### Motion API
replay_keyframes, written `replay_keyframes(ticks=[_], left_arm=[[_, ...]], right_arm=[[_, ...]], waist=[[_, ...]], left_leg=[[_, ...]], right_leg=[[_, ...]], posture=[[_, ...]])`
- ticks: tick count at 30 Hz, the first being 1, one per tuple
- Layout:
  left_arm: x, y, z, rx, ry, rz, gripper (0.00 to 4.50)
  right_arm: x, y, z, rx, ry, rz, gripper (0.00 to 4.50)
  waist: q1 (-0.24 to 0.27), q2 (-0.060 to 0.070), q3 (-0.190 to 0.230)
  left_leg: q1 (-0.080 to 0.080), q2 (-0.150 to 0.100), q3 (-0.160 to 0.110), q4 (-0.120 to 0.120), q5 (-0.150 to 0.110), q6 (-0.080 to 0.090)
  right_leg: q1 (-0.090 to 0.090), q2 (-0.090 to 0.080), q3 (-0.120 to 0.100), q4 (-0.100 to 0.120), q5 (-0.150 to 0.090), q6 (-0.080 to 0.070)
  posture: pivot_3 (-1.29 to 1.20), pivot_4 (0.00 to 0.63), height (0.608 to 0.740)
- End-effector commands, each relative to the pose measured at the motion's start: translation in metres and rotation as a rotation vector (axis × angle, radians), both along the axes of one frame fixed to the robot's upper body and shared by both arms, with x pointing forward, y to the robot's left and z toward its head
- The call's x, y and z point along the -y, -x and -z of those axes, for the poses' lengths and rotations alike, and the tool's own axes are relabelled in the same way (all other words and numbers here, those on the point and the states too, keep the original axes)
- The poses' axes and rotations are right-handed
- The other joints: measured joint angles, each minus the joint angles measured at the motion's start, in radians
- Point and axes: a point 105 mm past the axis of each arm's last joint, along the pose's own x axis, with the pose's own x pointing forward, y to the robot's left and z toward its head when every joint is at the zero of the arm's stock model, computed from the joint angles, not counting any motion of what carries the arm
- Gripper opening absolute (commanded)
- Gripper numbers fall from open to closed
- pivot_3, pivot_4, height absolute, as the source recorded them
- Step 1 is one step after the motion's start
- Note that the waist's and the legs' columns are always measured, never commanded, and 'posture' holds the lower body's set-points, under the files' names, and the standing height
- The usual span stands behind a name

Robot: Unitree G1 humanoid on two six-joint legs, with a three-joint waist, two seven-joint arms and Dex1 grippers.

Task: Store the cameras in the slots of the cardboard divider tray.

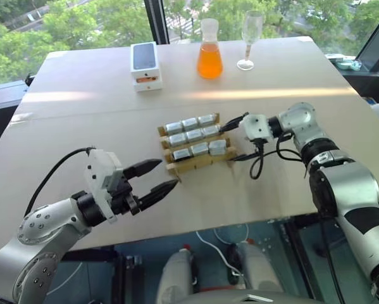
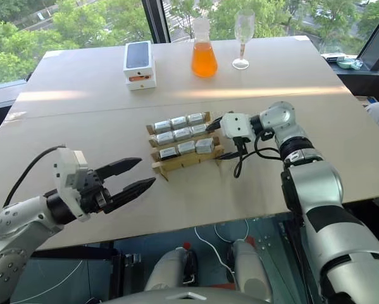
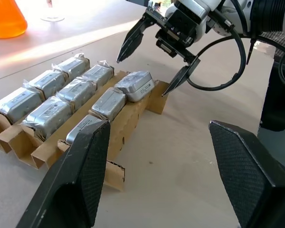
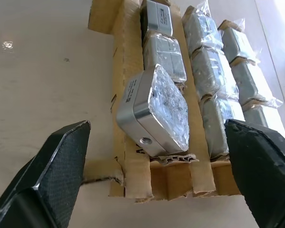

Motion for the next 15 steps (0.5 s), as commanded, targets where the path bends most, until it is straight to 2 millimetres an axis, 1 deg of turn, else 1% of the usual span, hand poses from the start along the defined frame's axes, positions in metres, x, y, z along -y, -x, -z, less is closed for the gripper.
replay_keyframes(ticks=[1,4,6,9,10,13,15], left_arm=[[0.004,0.002,-0.004,0.024,-0.004,0.021,3.40],[0.005,0.000,-0.004,0.025,0.000,0.030,3.40],[0.005,-0.001,-0.004,0.022,-0.001,0.038,3.40],[0.006,-0.002,-0.003,0.015,-0.002,0.053,3.40],[0.006,-0.003,-0.002,0.014,-0.002,0.058,3.40],[0.008,-0.006,-0.003,0.015,0.000,0.076,3.40],[0.010,-0.008,-0.002,0.014,0.001,0.089,3.40]], right_arm=[[0.012,-0.005,-0.014,0.045,-0.050,0.041,4.48],[0.023,-0.011,-0.016,0.075,-0.092,0.124,4.48],[0.028,-0.008,-0.015,0.051,-0.139,0.135,4.48],[0.035,-0.005,-0.016,0.066,-0.210,0.216,4.48],[0.036,0.000,-0.017,0.049,-0.238,0.234,4.48],[0.037,0.016,-0.028,-0.106,-0.434,0.324,4.48],[0.043,0.026,-0.027,-0.195,-0.500,0.392,4.48]], waist=[[0.001,0.000,0.000],[0.005,0.000,0.000],[0.004,0.000,0.000],[0.006,0.000,0.000],[0.007,0.000,0.000],[0.011,0.000,0.000],[0.009,0.000,0.000]], left_leg=[[0.000,0.000,0.000,0.000,0.000,0.000],[0.000,0.000,0.000,0.000,0.000,0.000],[0.000,0.000,0.000,0.000,0.000,0.000],[0.000,0.000,0.000,0.000,0.000,0.000],[0.000,0.000,0.000,0.000,0.000,0.000],[0.000,0.000,-0.001,0.000,0.000,0.000],[0.000,0.000,0.000,0.000,0.000,0.000]], right_leg=[[0.000,0.000,0.000,0.000,0.000,0.000],[0.000,0.000,0.000,0.000,0.000,0.000],[0.000,0.000,0.000,0.000,0.000,0.000],[0.001,0.000,0.000,0.000,0.000,0.000],[0.001,0.000,0.000,0.000,0.000,0.000],[0.000,0.000,-0.001,0.001,0.000,0.001],[0.000,0.000,0.000,0.001,0.000,0.001]], posture=[[0.00,0.150,0.740],[0.00,0.150,0.740],[0.00,0.150,0.740],[0.00,0.150,0.740],[0.00,0.150,0.740],[0.00,0.150,0.740],[0.00,0.150,0.740]])
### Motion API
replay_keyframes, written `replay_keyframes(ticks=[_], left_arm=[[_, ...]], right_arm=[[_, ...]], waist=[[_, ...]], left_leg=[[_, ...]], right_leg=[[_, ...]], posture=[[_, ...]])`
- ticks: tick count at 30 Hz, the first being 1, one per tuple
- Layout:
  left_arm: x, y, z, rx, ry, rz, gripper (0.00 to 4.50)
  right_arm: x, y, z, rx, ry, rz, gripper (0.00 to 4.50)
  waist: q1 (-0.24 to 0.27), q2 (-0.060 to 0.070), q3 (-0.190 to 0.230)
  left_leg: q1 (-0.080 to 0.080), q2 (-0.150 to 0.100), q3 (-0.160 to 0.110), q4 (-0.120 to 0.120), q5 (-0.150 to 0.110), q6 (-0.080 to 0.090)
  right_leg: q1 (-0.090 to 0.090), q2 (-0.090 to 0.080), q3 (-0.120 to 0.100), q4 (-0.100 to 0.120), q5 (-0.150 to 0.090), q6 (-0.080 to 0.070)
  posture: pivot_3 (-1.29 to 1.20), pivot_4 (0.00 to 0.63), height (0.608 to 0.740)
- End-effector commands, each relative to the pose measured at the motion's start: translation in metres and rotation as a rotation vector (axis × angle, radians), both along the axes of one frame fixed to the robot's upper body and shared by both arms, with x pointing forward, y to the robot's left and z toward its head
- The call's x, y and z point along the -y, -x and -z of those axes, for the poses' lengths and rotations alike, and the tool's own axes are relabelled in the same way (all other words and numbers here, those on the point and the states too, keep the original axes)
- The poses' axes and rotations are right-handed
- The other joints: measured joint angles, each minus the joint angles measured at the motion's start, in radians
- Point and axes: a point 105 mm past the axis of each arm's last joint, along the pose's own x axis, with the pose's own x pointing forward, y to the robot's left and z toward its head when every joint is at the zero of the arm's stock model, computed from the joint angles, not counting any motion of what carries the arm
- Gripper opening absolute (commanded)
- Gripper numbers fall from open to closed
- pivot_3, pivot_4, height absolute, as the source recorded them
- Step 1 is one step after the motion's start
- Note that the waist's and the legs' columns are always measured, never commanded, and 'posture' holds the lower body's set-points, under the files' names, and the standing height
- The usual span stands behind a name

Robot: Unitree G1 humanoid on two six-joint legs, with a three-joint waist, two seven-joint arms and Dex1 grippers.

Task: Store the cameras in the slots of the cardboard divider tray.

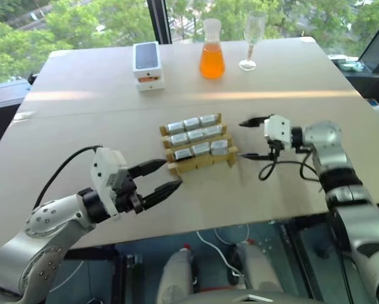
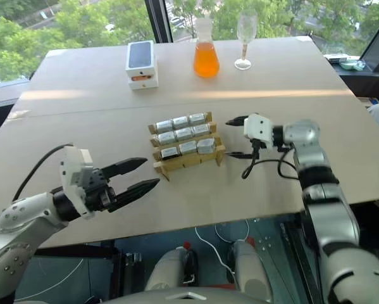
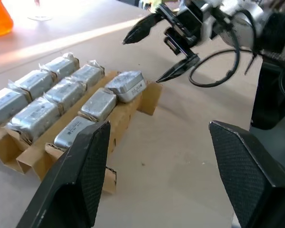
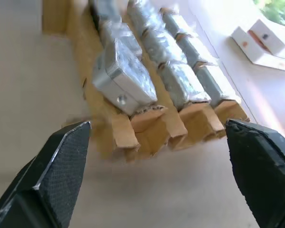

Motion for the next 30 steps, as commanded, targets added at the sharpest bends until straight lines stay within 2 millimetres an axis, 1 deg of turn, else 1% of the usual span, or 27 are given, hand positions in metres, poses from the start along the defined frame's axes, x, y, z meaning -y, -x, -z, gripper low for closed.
replay_keyframes(ticks=[1,4,7,9,10,11,13,16,18,21,25,30], left_arm=[[0.006,-0.001,-0.004,0.024,-0.007,0.045,3.40],[0.006,-0.003,-0.004,0.023,-0.011,0.058,3.40],[0.006,-0.004,-0.005,0.020,-0.014,0.063,3.40],[0.005,-0.003,-0.005,0.018,-0.015,0.066,3.40],[0.005,-0.003,-0.005,0.015,-0.015,0.067,3.40],[0.006,-0.003,-0.005,0.011,-0.014,0.071,3.40],[0.007,-0.003,-0.004,0.006,-0.013,0.075,3.40],[0.009,-0.006,-0.005,0.007,-0.008,0.086,3.40],[0.011,-0.009,-0.006,0.012,-0.005,0.091,3.40],[0.012,-0.009,-0.006,0.013,-0.004,0.094,3.40],[0.011,-0.008,-0.006,0.013,-0.008,0.088,3.40],[0.009,-0.006,-0.005,0.012,-0.009,0.077,3.40]], right_arm=[[0.011,0.019,-0.023,-0.072,-0.158,0.102,4.48],[0.011,0.037,-0.019,-0.093,-0.181,0.169,4.48],[0.005,0.048,-0.019,-0.074,-0.189,0.223,4.48],[0.002,0.054,-0.018,-0.023,-0.139,0.247,4.48],[0.000,0.057,-0.015,0.022,-0.080,0.246,4.48],[-0.001,0.058,-0.014,0.065,-0.030,0.266,4.48],[-0.001,0.056,-0.013,0.112,0.017,0.302,4.48],[-0.016,0.055,-0.018,0.357,0.196,0.279,4.48],[-0.023,0.052,-0.016,0.461,0.292,0.247,4.48],[-0.032,0.048,-0.017,0.572,0.353,0.221,4.48],[-0.039,0.043,-0.017,0.641,0.380,0.207,4.48],[-0.047,0.043,-0.014,0.682,0.412,0.157,4.48]], waist=[[0.004,0.000,0.000],[0.016,0.000,0.000],[0.014,0.000,0.000],[0.015,0.000,0.000],[0.016,0.000,0.000],[0.017,0.000,0.000],[0.018,0.000,0.000],[0.018,0.000,0.000],[0.017,-0.001,0.000],[0.017,-0.001,0.000],[0.018,-0.001,0.000],[0.017,-0.001,0.000]], left_leg=[[0.000,0.000,0.000,0.000,0.000,0.000],[0.000,0.000,-0.001,0.000,0.000,0.000],[0.000,0.000,0.000,0.000,0.000,0.000],[0.000,0.000,0.000,0.000,-0.001,0.002],[0.000,0.000,0.000,0.000,-0.002,0.003],[0.000,0.000,0.000,0.000,-0.002,0.003],[0.000,0.000,0.000,0.000,-0.002,0.004],[0.000,0.000,0.000,0.000,-0.002,0.004],[0.000,0.000,0.000,0.000,-0.002,0.004],[0.000,0.000,0.000,0.000,-0.001,0.002],[-0.001,0.000,0.000,0.000,0.000,0.000],[-0.001,0.000,0.000,0.001,0.000,0.000]], right_leg=[[0.000,0.000,0.000,0.000,0.000,0.000],[0.000,0.000,-0.001,-0.001,0.000,0.000],[0.000,0.001,0.000,-0.001,0.000,0.001],[-0.001,0.001,0.000,-0.001,-0.002,0.004],[0.000,0.001,0.000,-0.001,-0.002,0.004],[-0.001,0.002,0.000,-0.001,-0.002,0.004],[0.000,0.002,0.000,-0.001,-0.003,0.004],[0.000,0.002,0.000,-0.001,-0.003,0.005],[-0.001,0.002,0.000,-0.001,-0.003,0.005],[-0.001,0.003,0.000,-0.001,-0.003,0.005],[-0.001,0.003,0.000,-0.002,-0.003,0.005],[-0.001,0.003,0.001,-0.003,-0.003,0.004]], posture=[[0.00,0.150,0.740],[0.00,0.150,0.740],[0.00,0.150,0.740],[0.00,0.150,0.740],[0.00,0.150,0.740],[0.00,0.150,0.740],[0.00,0.150,0.740],[0.00,0.150,0.740],[0.00,0.150,0.740],[0.00,0.150,0.740],[0.00,0.150,0.740],[0.00,0.150,0.740]])
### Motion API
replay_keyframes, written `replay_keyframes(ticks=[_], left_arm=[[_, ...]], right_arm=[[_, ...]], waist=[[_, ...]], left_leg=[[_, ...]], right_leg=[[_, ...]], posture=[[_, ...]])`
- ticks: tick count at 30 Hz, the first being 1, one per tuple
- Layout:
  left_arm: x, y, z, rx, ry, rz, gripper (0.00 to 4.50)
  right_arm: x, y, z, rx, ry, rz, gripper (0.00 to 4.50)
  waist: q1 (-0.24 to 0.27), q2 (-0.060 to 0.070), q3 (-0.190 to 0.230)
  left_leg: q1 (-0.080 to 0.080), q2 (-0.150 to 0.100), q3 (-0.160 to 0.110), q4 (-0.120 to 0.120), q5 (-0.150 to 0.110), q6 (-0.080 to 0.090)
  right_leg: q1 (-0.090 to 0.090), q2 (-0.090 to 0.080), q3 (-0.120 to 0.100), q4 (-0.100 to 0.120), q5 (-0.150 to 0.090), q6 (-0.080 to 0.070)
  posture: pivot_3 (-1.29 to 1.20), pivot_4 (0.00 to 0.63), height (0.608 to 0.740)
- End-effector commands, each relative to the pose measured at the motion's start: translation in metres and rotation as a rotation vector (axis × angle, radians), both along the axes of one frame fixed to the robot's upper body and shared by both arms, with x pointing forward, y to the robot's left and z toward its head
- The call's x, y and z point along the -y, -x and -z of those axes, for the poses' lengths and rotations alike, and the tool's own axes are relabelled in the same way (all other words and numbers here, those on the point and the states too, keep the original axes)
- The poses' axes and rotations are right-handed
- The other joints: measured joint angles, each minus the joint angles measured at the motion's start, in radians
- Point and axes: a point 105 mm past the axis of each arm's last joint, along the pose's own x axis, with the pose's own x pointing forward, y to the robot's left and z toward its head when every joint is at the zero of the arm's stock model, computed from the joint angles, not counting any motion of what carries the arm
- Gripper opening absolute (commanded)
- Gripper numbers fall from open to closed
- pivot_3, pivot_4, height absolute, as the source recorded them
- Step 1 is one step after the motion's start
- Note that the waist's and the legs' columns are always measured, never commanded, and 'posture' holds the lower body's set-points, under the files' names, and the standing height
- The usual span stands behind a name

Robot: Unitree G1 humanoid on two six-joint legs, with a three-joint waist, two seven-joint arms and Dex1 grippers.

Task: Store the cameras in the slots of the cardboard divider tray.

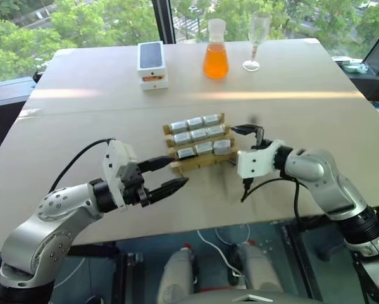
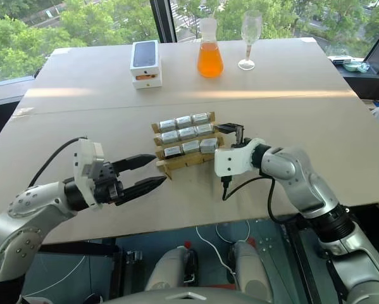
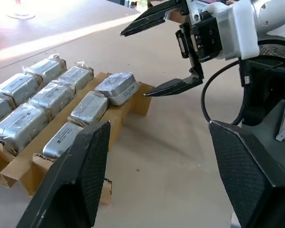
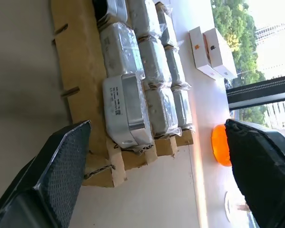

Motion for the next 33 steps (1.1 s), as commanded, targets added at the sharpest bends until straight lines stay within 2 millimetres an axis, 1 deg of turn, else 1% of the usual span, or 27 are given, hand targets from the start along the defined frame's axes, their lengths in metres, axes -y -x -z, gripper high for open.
replay_keyframes(ticks=[1,6,8,9,10,12,13,15,16,17,22,31,33], left_arm=[[0.000,0.003,-0.007,0.037,-0.006,0.000,3.40],[0.000,0.003,-0.008,0.042,-0.007,-0.006,3.40],[-0.001,0.003,-0.008,0.043,-0.007,-0.007,3.40],[-0.001,0.003,-0.009,0.043,-0.008,-0.007,3.40],[-0.001,0.003,-0.009,0.043,-0.009,-0.008,3.40],[-0.001,0.003,-0.009,0.044,-0.010,-0.010,3.40],[-0.001,0.003,-0.009,0.044,-0.010,-0.010,3.40],[-0.002,0.003,-0.009,0.044,-0.011,-0.011,3.40],[-0.002,0.003,-0.009,0.044,-0.012,-0.012,3.40],[-0.002,0.003,-0.009,0.044,-0.013,-0.012,3.40],[-0.002,0.003,-0.009,0.045,-0.012,-0.012,3.40],[-0.002,0.002,-0.009,0.049,-0.012,-0.014,3.40],[-0.002,0.002,-0.009,0.049,-0.013,-0.016,3.40]], right_arm=[[-0.008,0.001,-0.009,0.065,0.013,-0.045,4.48],[-0.011,-0.003,-0.007,0.066,0.011,-0.044,4.48],[-0.011,-0.004,-0.005,0.067,0.021,-0.044,3.96],[-0.011,-0.005,-0.005,0.066,0.024,-0.043,3.78],[-0.011,-0.005,-0.005,0.066,0.025,-0.042,3.18],[-0.012,-0.006,-0.004,0.068,0.028,-0.041,2.26],[-0.012,-0.006,-0.004,0.068,0.030,-0.041,1.57],[-0.013,-0.006,-0.003,0.063,0.035,-0.043,0.78],[-0.013,-0.006,-0.002,0.059,0.038,-0.043,0.30],[-0.013,-0.006,0.000,0.054,0.042,-0.043,0.06],[-0.013,-0.006,0.002,0.044,0.052,-0.047,0.06],[-0.013,-0.006,-0.004,0.019,0.019,-0.049,0.06],[-0.013,-0.006,-0.005,-0.011,-0.009,-0.051,0.56]], waist=[[0.000,0.000,0.000],[0.000,0.000,0.000],[0.000,0.000,0.000],[0.000,0.000,0.000],[0.000,0.000,0.000],[0.000,0.000,0.000],[0.000,0.000,0.000],[0.000,0.000,0.000],[0.000,0.000,0.000],[0.000,0.000,0.000],[0.000,0.000,0.000],[0.000,0.000,0.000],[0.000,0.000,0.000]], left_leg=[[0.000,0.000,0.000,0.000,0.000,0.000],[0.000,0.000,0.000,0.000,0.000,0.000],[0.000,0.000,0.000,0.000,0.000,0.000],[0.000,0.000,0.000,0.000,0.000,0.000],[0.000,0.000,0.000,0.000,0.000,0.000],[0.000,0.000,0.000,0.000,0.000,0.000],[0.000,0.000,0.000,0.000,0.000,0.000],[0.000,0.000,0.000,0.000,0.000,0.000],[0.000,0.000,0.000,0.000,0.000,0.000],[0.000,0.000,0.000,0.000,0.000,0.000],[0.000,0.000,0.000,0.000,0.000,0.000],[0.000,0.000,0.000,0.000,0.000,0.000],[0.000,0.000,0.000,0.000,0.000,0.000]], right_leg=[[0.000,0.000,0.000,0.000,0.000,0.000],[0.000,0.000,0.000,0.000,0.000,0.000],[0.000,0.000,0.000,0.000,0.000,0.000],[0.000,0.000,0.000,0.000,0.000,0.000],[0.000,0.000,0.000,0.000,0.000,0.000],[0.000,0.000,0.000,0.000,0.000,0.000],[0.000,0.000,0.000,0.000,0.000,0.000],[0.000,0.000,0.000,0.000,0.000,0.000],[0.000,0.000,0.000,0.000,0.000,-0.001],[0.000,0.000,0.000,0.000,0.000,-0.001],[0.000,0.000,0.000,0.000,0.000,-0.001],[0.000,0.000,0.000,0.001,0.001,-0.001],[0.000,0.000,0.000,0.001,0.001,-0.001]], posture=[[0.00,0.150,0.740],[0.00,0.150,0.740],[0.00,0.150,0.740],[0.00,0.150,0.740],[0.00,0.150,0.740],[0.00,0.150,0.740],[0.00,0.150,0.740],[0.00,0.150,0.740],[0.00,0.150,0.740],[0.00,0.150,0.740],[0.00,0.150,0.740],[0.00,0.150,0.740],[0.00,0.150,0.740]])
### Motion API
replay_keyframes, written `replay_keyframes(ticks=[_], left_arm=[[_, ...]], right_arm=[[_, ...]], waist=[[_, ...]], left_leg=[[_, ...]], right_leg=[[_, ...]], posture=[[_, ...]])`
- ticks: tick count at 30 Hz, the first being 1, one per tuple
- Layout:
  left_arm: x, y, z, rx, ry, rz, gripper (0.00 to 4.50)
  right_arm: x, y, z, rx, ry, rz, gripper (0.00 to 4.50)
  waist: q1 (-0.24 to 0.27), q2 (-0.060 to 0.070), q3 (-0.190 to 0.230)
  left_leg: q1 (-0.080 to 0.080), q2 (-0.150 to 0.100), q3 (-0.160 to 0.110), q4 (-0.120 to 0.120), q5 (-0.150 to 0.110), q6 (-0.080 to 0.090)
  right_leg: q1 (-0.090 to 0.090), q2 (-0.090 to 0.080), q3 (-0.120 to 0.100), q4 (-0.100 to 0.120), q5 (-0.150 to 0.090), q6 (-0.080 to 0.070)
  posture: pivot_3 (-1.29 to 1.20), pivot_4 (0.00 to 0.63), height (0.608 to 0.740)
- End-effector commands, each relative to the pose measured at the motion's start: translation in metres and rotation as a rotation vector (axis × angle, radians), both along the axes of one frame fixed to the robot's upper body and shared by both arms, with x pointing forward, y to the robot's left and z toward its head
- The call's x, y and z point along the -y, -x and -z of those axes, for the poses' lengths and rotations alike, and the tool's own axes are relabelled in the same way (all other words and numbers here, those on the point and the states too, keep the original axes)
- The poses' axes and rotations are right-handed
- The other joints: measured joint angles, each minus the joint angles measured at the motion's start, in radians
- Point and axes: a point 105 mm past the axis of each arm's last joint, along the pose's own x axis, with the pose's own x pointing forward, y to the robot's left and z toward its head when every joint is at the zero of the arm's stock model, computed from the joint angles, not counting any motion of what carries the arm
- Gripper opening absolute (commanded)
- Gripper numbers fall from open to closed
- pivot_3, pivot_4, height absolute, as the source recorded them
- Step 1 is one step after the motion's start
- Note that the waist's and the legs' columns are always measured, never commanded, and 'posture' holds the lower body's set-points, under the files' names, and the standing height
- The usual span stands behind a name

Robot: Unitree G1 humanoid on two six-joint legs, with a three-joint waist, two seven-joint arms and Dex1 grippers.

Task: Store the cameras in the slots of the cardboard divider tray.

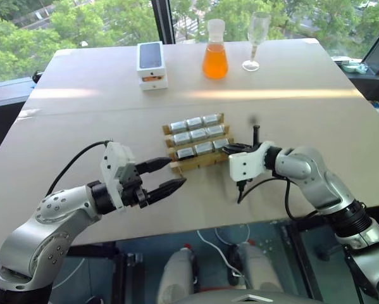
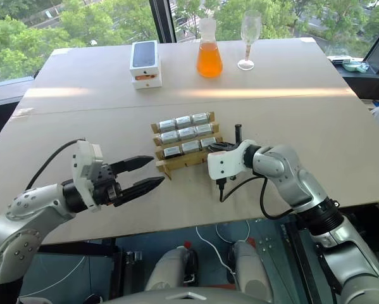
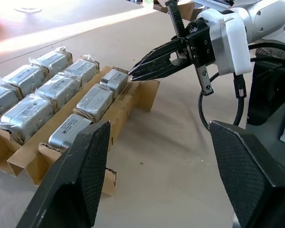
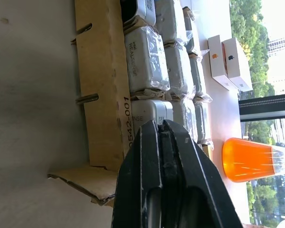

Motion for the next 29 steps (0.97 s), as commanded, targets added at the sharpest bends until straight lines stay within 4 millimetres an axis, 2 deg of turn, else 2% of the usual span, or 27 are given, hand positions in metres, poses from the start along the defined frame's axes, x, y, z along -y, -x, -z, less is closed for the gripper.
replay_keyframes(ticks=[1,2,6,7,13,16,19,21,23,29], left_arm=[[0.001,0.002,-0.009,0.052,-0.014,0.006,3.40],[0.000,0.001,-0.008,0.051,-0.017,0.001,3.40],[-0.004,0.000,-0.005,0.048,-0.017,-0.023,3.40],[-0.006,0.000,-0.003,0.045,-0.013,-0.037,3.40],[-0.025,-0.003,0.010,0.029,0.008,-0.172,3.40],[-0.039,-0.003,0.026,0.007,-0.018,-0.264,3.40],[-0.052,-0.001,0.038,0.021,-0.037,-0.333,3.40],[-0.058,0.004,0.048,0.011,-0.036,-0.363,3.40],[-0.064,0.006,0.056,0.023,-0.063,-0.393,3.40],[-0.071,0.002,0.058,0.050,-0.089,-0.434,3.40]], right_arm=[[-0.001,0.001,-0.018,-0.003,-0.071,-0.016,0.94],[0.001,0.000,-0.020,-0.015,-0.089,-0.010,1.20],[0.021,-0.001,-0.023,-0.185,-0.228,0.025,3.31],[0.028,0.001,-0.022,-0.252,-0.269,0.028,3.71],[0.095,-0.004,-0.016,-0.547,-0.499,0.140,3.71],[0.133,-0.006,-0.004,-0.619,-0.599,0.212,3.71],[0.157,-0.004,0.006,-0.671,-0.687,0.246,3.71],[0.166,0.002,0.008,-0.677,-0.770,0.205,3.71],[0.172,0.006,0.013,-0.671,-0.768,0.199,3.71],[0.171,0.010,0.020,-0.708,-0.766,0.190,3.71]], waist=[[0.000,0.000,0.000],[0.000,0.000,0.000],[0.000,0.000,0.000],[0.001,0.000,0.000],[0.004,0.000,0.000],[0.004,0.000,0.000],[0.002,0.000,0.000],[0.001,0.000,0.000],[0.001,0.000,0.000],[0.003,0.000,0.000]], left_leg=[[0.000,0.000,0.000,0.000,0.000,0.000],[0.000,0.000,0.000,0.000,0.000,0.000],[0.000,0.000,0.000,0.000,0.000,0.000],[0.000,0.000,0.000,0.000,0.000,0.000],[0.000,0.000,0.000,0.000,-0.002,0.004],[0.001,0.000,0.000,0.000,-0.003,0.005],[0.001,0.000,0.000,0.000,-0.003,0.005],[0.002,0.000,0.000,0.000,-0.003,0.005],[0.002,0.000,0.001,0.000,-0.003,0.005],[0.002,0.001,0.001,0.000,-0.003,0.005]], right_leg=[[0.000,0.000,0.000,0.000,0.000,0.000],[0.000,0.000,0.000,0.000,0.000,0.000],[0.000,0.000,0.000,0.000,0.000,-0.001],[0.000,0.000,0.000,0.000,0.001,-0.002],[0.001,0.000,0.000,-0.001,0.002,-0.003],[0.001,0.000,0.000,0.000,0.002,-0.003],[0.001,0.001,0.001,0.000,0.002,-0.003],[0.001,0.001,0.001,0.000,0.002,-0.003],[0.001,0.001,0.001,0.000,0.001,-0.002],[0.001,0.001,0.001,0.001,0.000,0.001]], posture=[[0.00,0.150,0.740],[0.00,0.150,0.740],[0.00,0.150,0.740],[0.00,0.150,0.740],[0.00,0.150,0.740],[0.00,0.150,0.740],[0.00,0.150,0.740],[0.00,0.150,0.740],[0.00,0.150,0.740],[0.00,0.150,0.740]])
